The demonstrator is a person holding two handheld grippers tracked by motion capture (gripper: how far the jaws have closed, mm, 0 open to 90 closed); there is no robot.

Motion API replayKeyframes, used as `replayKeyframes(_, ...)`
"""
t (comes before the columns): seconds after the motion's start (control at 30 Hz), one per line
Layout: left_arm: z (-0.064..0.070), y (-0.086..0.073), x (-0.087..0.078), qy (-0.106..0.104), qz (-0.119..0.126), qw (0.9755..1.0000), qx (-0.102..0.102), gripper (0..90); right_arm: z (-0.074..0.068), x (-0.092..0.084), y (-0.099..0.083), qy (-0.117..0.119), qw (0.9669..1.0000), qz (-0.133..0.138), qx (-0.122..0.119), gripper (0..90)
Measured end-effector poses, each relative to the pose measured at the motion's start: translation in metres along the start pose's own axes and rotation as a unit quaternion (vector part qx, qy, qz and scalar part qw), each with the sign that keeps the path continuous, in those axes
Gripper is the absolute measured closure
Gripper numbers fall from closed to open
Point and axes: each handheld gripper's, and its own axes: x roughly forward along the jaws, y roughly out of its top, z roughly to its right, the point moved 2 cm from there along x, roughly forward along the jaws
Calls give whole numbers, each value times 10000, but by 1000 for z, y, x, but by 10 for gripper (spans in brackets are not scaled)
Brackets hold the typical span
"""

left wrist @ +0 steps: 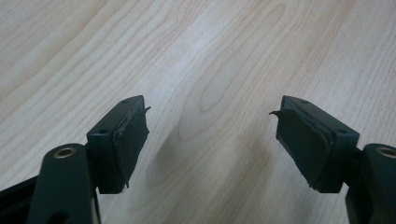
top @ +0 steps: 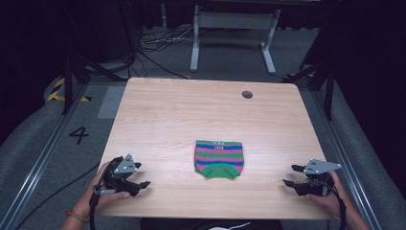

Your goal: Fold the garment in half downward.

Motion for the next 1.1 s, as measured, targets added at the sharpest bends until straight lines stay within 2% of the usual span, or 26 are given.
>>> replayKeyframes(0.2,-3,-13,-3,42,35,9999,-164,242,6,-4,-19,-96,9993,46,372,320)
replayKeyframes(0.23,-4,-19,-5,25,110,9995,-300,241,7,-5,-22,-93,9990,89,435,317)
replayKeyframes(0.37,-7,-28,-6,121,173,9985,-509,230,10,-7,-30,-85,9974,230,671,288)
replayKeyframes(0.4,-7,-28,-6,121,173,9985,-509,223,10,-7,-30,-85,9974,230,671,288)
replayKeyframes(0.47,-8,-31,-6,104,337,9973,-646,220,10,-9,-32,-115,9970,261,716,280)
replayKeyframes(0.5,-8,-32,-5,146,409,9963,-746,211,10,-9,-33,-125,9970,254,716,271)
replayKeyframes(0.53,-8,-33,-5,239,426,9961,-741,202,10,-9,-33,-139,9970,250,713,264)
replayKeyframes(0.57,-7,-33,-4,343,379,9961,-719,196,10,-9,-33,-144,9970,245,715,259)
replayKeyframes(0.67,-7,-33,-4,401,356,9958,-747,170,10,-9,-33,-158,9969,242,733,253)
replayKeyframes(0.77,-5,-35,-5,518,355,9942,-869,166,10,-9,-33,-169,9967,227,759,240)
replayKeyframes(1.1,-5,-40,-9,686,339,9910,-1095,148,11,-7,-32,-277,9958,182,850,190)
